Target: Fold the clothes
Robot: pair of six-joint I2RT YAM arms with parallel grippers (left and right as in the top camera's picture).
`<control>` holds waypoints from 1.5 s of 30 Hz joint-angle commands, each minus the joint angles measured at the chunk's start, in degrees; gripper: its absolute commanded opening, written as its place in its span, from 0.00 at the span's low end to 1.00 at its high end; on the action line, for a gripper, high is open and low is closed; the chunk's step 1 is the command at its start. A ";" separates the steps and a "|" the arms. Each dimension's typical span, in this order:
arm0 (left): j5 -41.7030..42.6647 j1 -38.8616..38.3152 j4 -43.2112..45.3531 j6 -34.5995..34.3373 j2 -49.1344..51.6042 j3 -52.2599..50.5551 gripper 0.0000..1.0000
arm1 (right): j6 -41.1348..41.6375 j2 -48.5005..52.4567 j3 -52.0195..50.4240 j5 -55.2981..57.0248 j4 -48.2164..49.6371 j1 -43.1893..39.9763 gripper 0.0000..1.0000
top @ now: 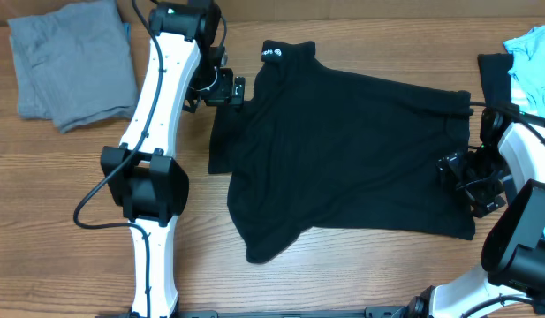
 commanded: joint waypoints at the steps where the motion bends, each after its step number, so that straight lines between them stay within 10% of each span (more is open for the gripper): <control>1: 0.55 -0.46 -1.20 -0.74 -7.56 0.31 1.00 | -3.08 -1.44 -0.17 -2.64 0.76 -0.22 1.00; 12: -1.20 -2.86 -1.18 -2.64 -22.64 -12.00 1.00 | -3.85 -1.44 -0.17 -2.64 3.41 -0.22 1.00; 21: 3.78 -3.02 12.85 -10.38 -39.34 -49.83 1.00 | -3.85 -1.44 -0.17 -2.71 6.38 -0.22 1.00; 34: 17.90 -16.39 36.44 -14.53 -38.10 -78.97 0.91 | -3.87 -1.44 -0.17 -3.10 6.93 -0.22 1.00; 45: 17.05 -18.78 35.95 -24.41 -34.07 -84.91 0.96 | -5.42 -1.44 -0.17 -3.06 5.53 -0.22 1.00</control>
